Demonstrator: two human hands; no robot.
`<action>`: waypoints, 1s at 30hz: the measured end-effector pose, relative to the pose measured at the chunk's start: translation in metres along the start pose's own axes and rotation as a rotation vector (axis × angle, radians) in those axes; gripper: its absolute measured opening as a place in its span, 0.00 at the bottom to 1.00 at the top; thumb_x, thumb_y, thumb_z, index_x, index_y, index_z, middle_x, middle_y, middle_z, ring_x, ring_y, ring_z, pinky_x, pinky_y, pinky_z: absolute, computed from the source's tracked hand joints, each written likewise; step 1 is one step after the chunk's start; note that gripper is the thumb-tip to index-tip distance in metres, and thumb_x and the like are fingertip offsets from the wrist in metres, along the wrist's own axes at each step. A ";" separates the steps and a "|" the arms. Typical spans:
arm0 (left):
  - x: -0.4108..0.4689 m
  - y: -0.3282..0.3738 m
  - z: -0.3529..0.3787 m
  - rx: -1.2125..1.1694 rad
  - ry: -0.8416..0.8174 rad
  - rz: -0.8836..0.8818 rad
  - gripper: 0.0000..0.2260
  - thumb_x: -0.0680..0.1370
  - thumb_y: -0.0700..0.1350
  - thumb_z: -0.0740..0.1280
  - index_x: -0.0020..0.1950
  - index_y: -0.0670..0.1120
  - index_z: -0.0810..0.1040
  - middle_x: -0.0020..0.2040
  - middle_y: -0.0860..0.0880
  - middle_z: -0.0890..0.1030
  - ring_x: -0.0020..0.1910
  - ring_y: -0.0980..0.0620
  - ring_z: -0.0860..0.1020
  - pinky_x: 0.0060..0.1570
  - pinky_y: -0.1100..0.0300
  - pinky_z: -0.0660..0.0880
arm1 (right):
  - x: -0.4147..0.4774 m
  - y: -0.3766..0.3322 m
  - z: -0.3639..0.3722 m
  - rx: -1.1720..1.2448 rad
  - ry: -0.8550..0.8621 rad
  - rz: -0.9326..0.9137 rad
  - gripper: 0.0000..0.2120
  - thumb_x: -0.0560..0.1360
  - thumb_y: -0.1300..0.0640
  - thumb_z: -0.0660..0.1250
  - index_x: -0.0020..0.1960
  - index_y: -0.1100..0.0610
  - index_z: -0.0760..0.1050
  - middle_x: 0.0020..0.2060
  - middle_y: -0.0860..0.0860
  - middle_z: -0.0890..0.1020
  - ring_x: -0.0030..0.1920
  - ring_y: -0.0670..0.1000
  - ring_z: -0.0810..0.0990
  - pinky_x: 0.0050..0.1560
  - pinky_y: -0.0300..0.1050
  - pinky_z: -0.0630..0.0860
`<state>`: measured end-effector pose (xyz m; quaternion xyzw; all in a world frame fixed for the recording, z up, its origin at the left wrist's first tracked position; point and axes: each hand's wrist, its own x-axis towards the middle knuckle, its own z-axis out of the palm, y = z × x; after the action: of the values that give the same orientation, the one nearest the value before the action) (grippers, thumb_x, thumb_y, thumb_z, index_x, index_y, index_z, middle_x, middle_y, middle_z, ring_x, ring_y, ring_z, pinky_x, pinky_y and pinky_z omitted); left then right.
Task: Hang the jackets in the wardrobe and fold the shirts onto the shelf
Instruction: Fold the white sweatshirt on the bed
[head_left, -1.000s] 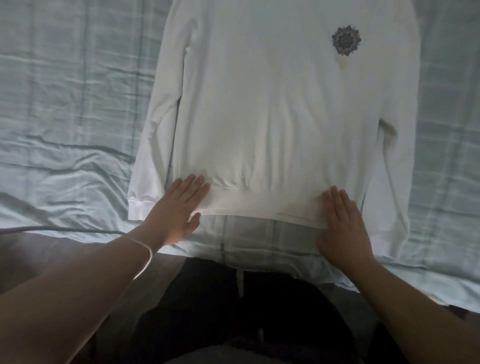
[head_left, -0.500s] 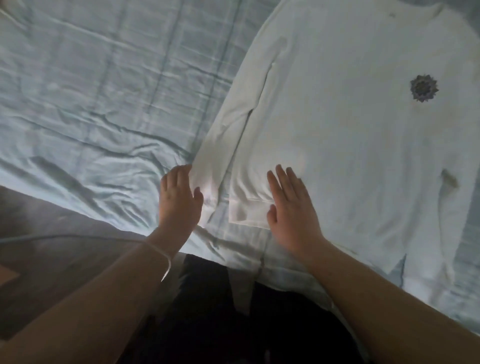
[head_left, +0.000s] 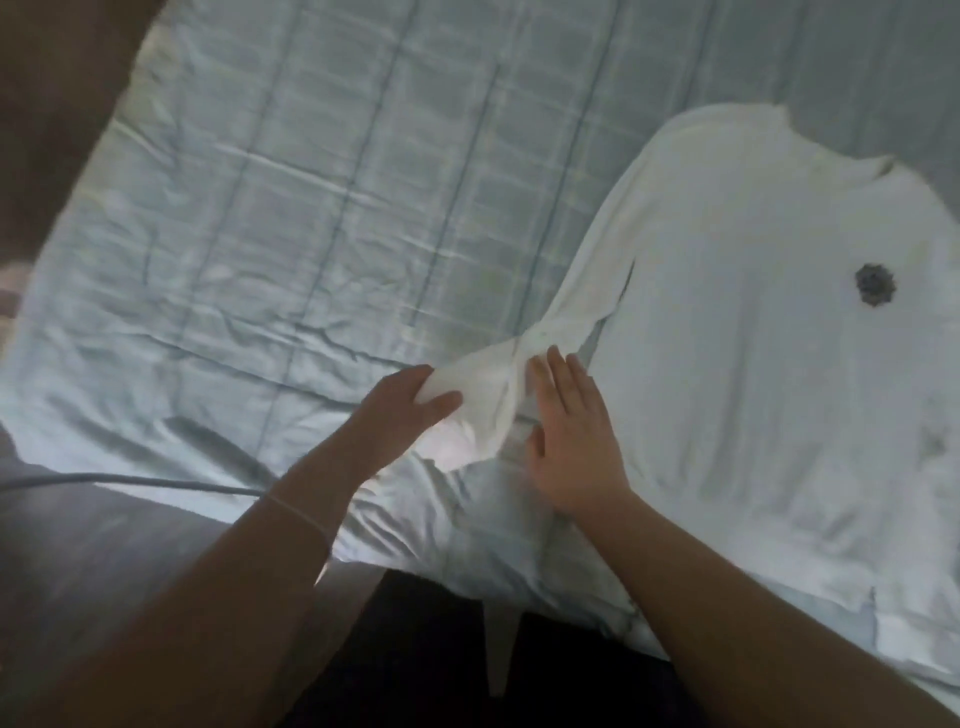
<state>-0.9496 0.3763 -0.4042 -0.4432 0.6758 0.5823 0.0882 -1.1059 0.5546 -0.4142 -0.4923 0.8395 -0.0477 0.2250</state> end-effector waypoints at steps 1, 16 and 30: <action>0.004 0.005 -0.023 0.000 -0.004 0.017 0.05 0.77 0.48 0.72 0.45 0.48 0.80 0.38 0.53 0.81 0.34 0.57 0.76 0.35 0.62 0.70 | 0.010 -0.010 -0.005 0.000 0.016 -0.006 0.37 0.74 0.60 0.62 0.80 0.56 0.53 0.80 0.55 0.54 0.80 0.57 0.49 0.77 0.58 0.56; 0.102 -0.014 -0.244 -0.149 0.133 -0.051 0.07 0.75 0.42 0.74 0.51 0.46 0.81 0.44 0.49 0.84 0.44 0.50 0.83 0.41 0.55 0.80 | 0.192 -0.118 -0.005 -0.087 0.149 -0.128 0.44 0.69 0.61 0.66 0.81 0.51 0.50 0.80 0.53 0.54 0.80 0.57 0.51 0.78 0.60 0.53; 0.146 -0.025 -0.206 -0.059 0.485 -0.266 0.14 0.82 0.50 0.61 0.57 0.38 0.74 0.51 0.41 0.77 0.47 0.42 0.76 0.45 0.50 0.71 | 0.226 -0.109 0.013 -0.054 0.037 -0.085 0.26 0.83 0.50 0.52 0.80 0.53 0.56 0.79 0.53 0.59 0.79 0.53 0.57 0.78 0.54 0.52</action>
<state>-0.9368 0.1272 -0.4515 -0.6568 0.5960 0.4618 -0.0136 -1.1064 0.3090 -0.4674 -0.5322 0.8229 -0.0438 0.1939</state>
